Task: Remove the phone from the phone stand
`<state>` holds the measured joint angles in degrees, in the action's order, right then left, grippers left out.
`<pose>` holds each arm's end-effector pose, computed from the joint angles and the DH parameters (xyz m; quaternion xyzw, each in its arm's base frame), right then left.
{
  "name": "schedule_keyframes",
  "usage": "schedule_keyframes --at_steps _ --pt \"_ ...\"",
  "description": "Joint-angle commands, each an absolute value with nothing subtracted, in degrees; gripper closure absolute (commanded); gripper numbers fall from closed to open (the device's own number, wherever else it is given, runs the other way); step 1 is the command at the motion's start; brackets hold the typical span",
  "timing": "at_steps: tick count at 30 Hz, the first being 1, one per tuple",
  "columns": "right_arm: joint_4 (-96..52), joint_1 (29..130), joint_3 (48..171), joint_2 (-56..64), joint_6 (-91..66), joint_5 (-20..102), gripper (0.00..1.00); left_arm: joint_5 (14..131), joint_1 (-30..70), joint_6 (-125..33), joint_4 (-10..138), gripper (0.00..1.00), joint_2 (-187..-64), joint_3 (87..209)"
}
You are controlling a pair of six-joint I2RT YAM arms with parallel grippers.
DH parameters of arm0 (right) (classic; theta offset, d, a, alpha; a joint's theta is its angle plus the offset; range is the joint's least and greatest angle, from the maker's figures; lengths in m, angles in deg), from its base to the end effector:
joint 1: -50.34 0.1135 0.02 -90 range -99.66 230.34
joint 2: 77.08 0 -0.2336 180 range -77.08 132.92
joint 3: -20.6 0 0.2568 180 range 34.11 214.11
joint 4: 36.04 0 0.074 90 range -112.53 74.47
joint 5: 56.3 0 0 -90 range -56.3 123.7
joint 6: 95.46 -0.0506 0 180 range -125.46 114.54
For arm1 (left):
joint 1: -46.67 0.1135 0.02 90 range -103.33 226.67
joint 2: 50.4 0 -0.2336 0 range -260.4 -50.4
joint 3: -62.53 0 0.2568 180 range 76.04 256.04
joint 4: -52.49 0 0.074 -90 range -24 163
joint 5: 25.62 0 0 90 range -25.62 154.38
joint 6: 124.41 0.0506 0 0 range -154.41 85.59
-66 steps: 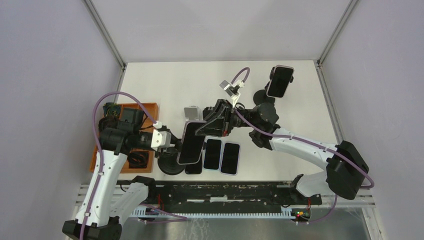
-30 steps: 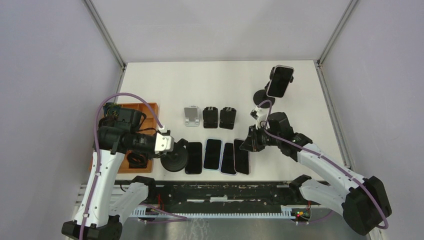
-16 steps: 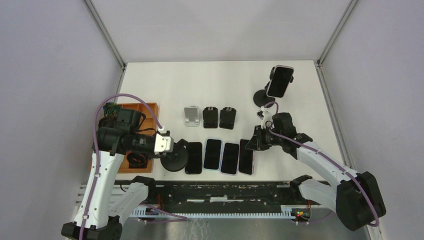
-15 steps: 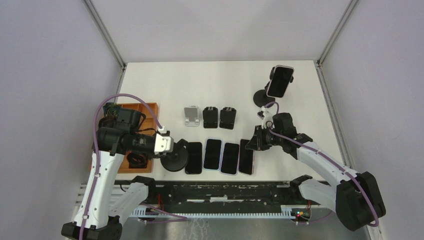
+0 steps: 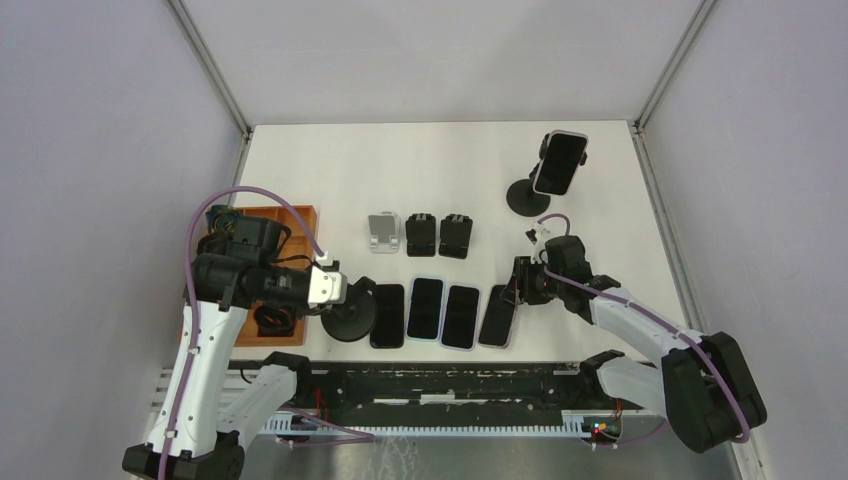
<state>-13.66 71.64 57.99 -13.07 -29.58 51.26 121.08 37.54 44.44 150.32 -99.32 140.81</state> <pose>0.2063 0.0968 0.1162 -0.0307 0.9267 0.2655 0.2641 0.1193 -0.0620 0.3208 0.6643 0.5604 -0.2888 0.4015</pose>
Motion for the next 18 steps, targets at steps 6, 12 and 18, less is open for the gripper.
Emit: schedule_keyframes --at_steps 6,12,18 --pt "-14.9 71.8 60.1 -16.4 -30.3 46.1 0.25 125.4 37.6 44.5 147.9 0.98 -98.3 142.4" --pt "-15.0 73.2 63.5 -23.0 -31.8 49.9 0.17 126.4 37.6 43.1 146.4 0.98 -98.3 142.4" --pt "-21.4 85.8 74.5 -25.0 -34.4 58.7 0.15 127.6 37.6 42.2 145.9 0.98 -98.9 142.6"
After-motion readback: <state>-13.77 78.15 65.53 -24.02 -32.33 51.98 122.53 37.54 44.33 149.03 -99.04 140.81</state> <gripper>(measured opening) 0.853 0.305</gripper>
